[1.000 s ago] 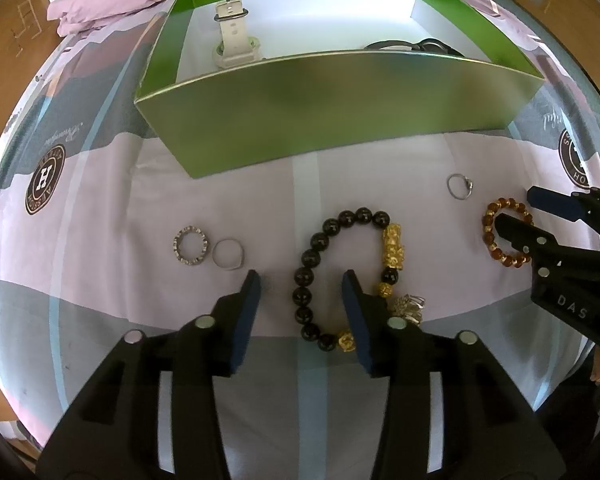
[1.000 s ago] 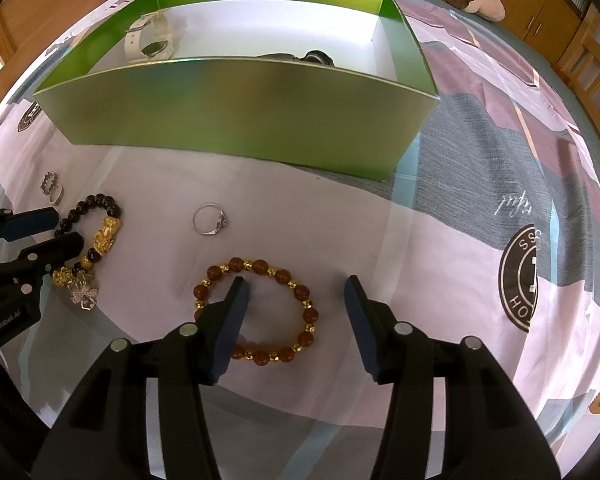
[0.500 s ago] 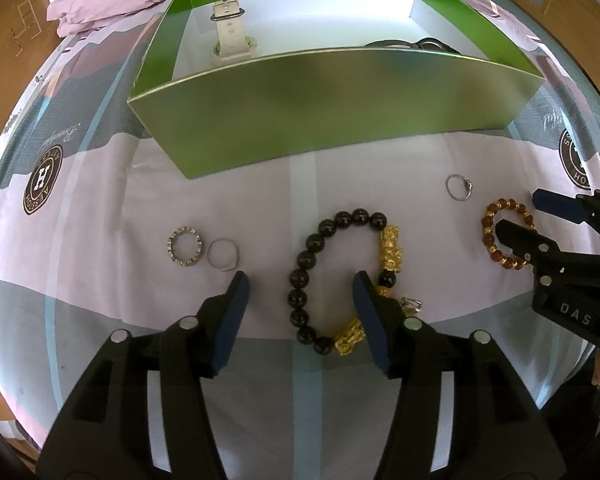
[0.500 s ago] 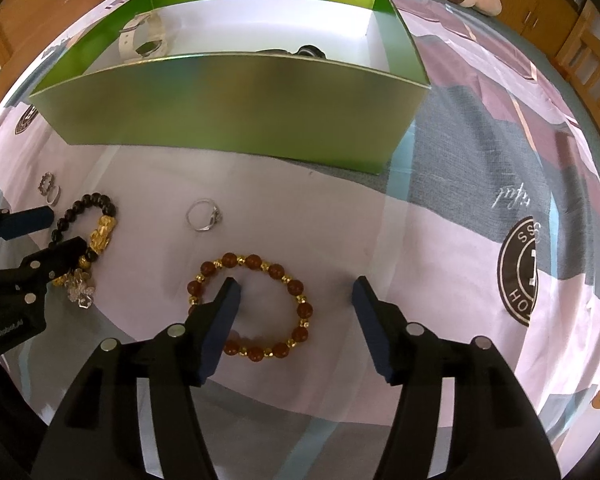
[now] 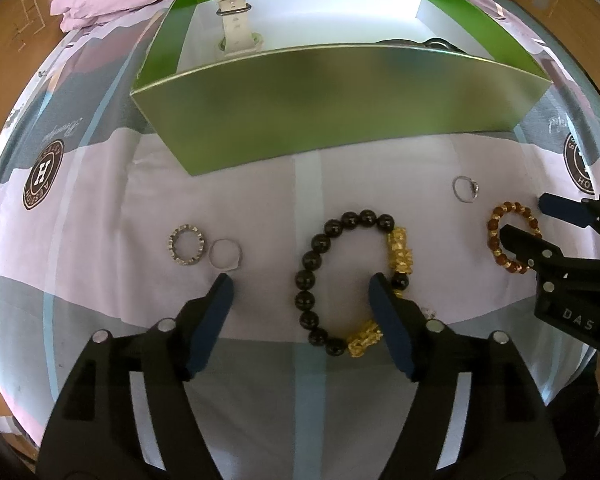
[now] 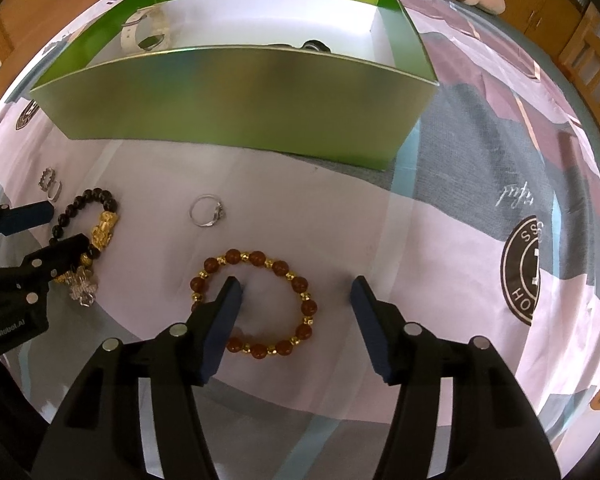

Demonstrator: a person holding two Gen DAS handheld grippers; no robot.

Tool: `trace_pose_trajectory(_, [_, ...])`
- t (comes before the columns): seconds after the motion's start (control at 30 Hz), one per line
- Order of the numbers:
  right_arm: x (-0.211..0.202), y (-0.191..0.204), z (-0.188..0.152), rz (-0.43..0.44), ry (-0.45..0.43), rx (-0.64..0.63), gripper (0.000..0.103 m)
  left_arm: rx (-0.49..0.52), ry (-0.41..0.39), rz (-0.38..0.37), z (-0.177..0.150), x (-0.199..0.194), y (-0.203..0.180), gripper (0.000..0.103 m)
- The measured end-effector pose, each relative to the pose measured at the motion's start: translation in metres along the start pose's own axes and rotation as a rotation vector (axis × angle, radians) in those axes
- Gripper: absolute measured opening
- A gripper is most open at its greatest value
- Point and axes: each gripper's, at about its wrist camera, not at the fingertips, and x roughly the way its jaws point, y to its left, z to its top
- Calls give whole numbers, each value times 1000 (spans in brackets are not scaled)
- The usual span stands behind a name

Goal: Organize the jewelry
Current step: 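Grasp the black-bead gold-charm bracelet with the left tool while the right tool grasps the red-bead bracelet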

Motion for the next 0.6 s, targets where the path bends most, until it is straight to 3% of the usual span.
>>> trace_pose_trajectory(0.1, [2,-2,2,-10,3,4,66,-1,0,4,0,0,0,75])
trace_pose_trajectory(0.17, [3,-3,2,-35,3,4,76,-1,-1,5,1,1,0,75])
trace_pose_trajectory(0.3, [4,-7,-1,-22,2,24,78,-3,-3,5,0,0,0,74])
trace_pose_trajectory(0.43, [3,-9,-2,-2,-1,30,74,16,-20,-15,-1,-4,-3,41])
trace_pose_trajectory(0.6, [-1,-2,-2,49,-20,-19,37,43,-36,-22,-3,-7,-11,10])
